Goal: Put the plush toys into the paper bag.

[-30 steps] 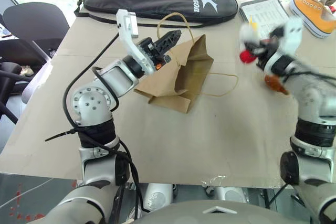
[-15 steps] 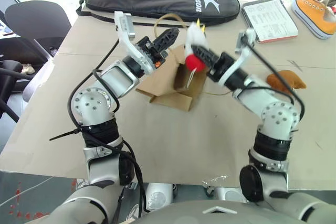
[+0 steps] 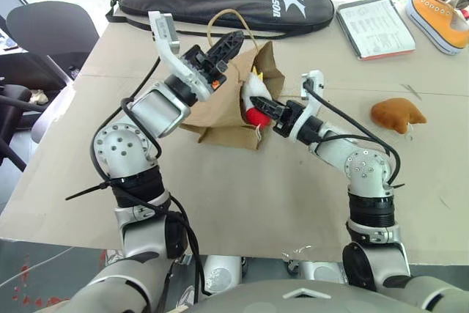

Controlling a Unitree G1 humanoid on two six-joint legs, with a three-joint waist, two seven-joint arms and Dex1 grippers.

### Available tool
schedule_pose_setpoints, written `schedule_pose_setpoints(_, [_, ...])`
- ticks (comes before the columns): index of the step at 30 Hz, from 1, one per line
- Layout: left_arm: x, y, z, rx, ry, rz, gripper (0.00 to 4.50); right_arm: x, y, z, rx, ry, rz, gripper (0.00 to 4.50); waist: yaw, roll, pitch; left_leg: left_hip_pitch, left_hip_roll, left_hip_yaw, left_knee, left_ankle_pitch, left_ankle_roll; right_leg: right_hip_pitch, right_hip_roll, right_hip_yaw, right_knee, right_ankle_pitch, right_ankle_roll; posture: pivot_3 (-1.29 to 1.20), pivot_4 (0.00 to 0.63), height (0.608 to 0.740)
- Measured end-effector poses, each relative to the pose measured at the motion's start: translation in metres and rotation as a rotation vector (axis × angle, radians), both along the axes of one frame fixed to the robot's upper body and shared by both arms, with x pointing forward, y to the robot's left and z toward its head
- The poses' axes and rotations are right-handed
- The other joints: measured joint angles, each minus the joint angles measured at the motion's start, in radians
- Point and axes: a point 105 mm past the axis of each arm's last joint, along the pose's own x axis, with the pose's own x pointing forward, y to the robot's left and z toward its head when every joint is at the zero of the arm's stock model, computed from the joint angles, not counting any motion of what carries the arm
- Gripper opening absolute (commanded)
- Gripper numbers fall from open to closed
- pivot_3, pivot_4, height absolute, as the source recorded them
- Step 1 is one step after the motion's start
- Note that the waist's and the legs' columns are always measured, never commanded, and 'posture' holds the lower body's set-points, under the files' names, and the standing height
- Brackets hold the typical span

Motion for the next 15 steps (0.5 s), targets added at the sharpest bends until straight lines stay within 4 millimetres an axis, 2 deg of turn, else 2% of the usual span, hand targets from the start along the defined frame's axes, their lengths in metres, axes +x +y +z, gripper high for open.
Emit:
schedule_pose_setpoints(2, [-0.005, -0.003, -0.005, 0.017, 0.009, -0.03, 0.0, 0.007, 0.003, -0.007, -0.056, 0.015, 0.018, 0.05, 0.0, 0.0, 0.0, 0.0, 0.0, 0.0, 0.0, 0.0, 0.0, 0.0, 0.0, 0.0, 0.0, 0.0, 0.0, 0.0, 0.15, 0.74])
schedule_pose_setpoints(6, [-0.02, -0.015, -0.021, 0.088, 0.029, -0.142, 0.0, 0.02, 0.012, -0.007, -0.171, -0.007, 0.089, 0.05, -0.003, 0.0, 0.0, 0.0, 0.0, 0.0, 0.0, 0.0, 0.0, 0.0, 0.001, 0.0, 0.0, 0.0, 0.0, 0.0, 0.15, 0.74])
schedule_pose_setpoints(12, [-0.032, -0.013, -0.031, 0.133, 0.029, -0.198, 0.0, 0.03, 0.024, -0.025, -0.274, 0.012, 0.191, 0.05, -0.002, 0.0, 0.0, 0.0, 0.0, 0.0, -0.001, 0.0, 0.0, 0.0, 0.0, 0.0, -0.001, 0.0, 0.0, 0.0, 0.15, 0.74])
schedule_pose_setpoints(13, [-0.033, -0.012, -0.033, 0.134, 0.033, -0.199, 0.0, 0.031, 0.026, -0.027, -0.299, -0.006, 0.208, 0.69, -0.001, 0.0, 0.0, 0.0, 0.0, 0.0, -0.001, 0.0, 0.0, 0.0, 0.0, 0.0, -0.001, 0.0, 0.0, 0.0, 0.15, 0.74])
schedule_pose_setpoints(15, [-0.033, -0.01, -0.035, 0.134, 0.039, -0.193, 0.0, 0.028, 0.032, -0.03, -0.327, -0.045, 0.256, 1.56, 0.0, 0.0, 0.0, 0.0, 0.0, 0.0, -0.001, 0.0, 0.0, 0.0, 0.0, 0.0, -0.001, 0.0, 0.0, 0.0, 0.15, 0.74])
